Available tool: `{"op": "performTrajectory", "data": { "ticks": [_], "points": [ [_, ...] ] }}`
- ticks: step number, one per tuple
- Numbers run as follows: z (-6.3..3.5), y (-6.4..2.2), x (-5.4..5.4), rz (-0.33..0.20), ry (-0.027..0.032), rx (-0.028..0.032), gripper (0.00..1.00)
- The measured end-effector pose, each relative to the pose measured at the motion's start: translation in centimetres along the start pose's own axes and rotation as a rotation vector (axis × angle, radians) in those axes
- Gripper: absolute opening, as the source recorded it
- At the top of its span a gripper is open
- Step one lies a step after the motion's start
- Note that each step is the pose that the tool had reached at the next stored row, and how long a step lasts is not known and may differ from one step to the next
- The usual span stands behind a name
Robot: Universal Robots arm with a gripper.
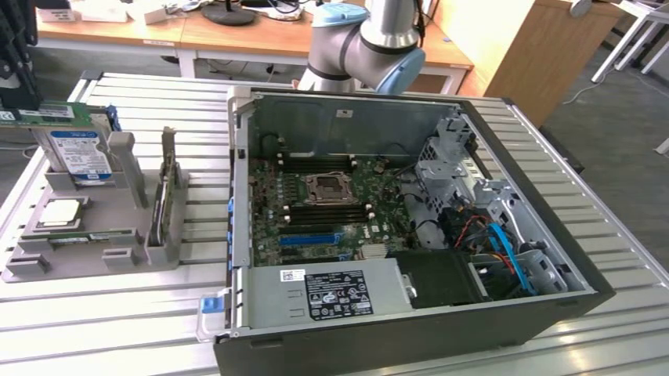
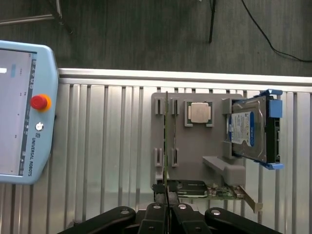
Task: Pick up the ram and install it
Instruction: 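Pick up the ram and move it above insertion slot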
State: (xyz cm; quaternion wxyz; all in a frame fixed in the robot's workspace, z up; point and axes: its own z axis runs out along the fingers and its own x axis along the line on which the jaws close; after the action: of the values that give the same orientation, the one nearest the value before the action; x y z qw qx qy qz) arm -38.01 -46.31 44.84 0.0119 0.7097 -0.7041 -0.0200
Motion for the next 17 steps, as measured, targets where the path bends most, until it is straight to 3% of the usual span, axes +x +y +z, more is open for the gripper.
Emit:
{"op": "performTrajectory", "data": {
  "ticks": [17],
  "points": [
    [-0.12,-1.36,0.0,0.000,-0.0001,-0.0058,0.12]
  ]
}}
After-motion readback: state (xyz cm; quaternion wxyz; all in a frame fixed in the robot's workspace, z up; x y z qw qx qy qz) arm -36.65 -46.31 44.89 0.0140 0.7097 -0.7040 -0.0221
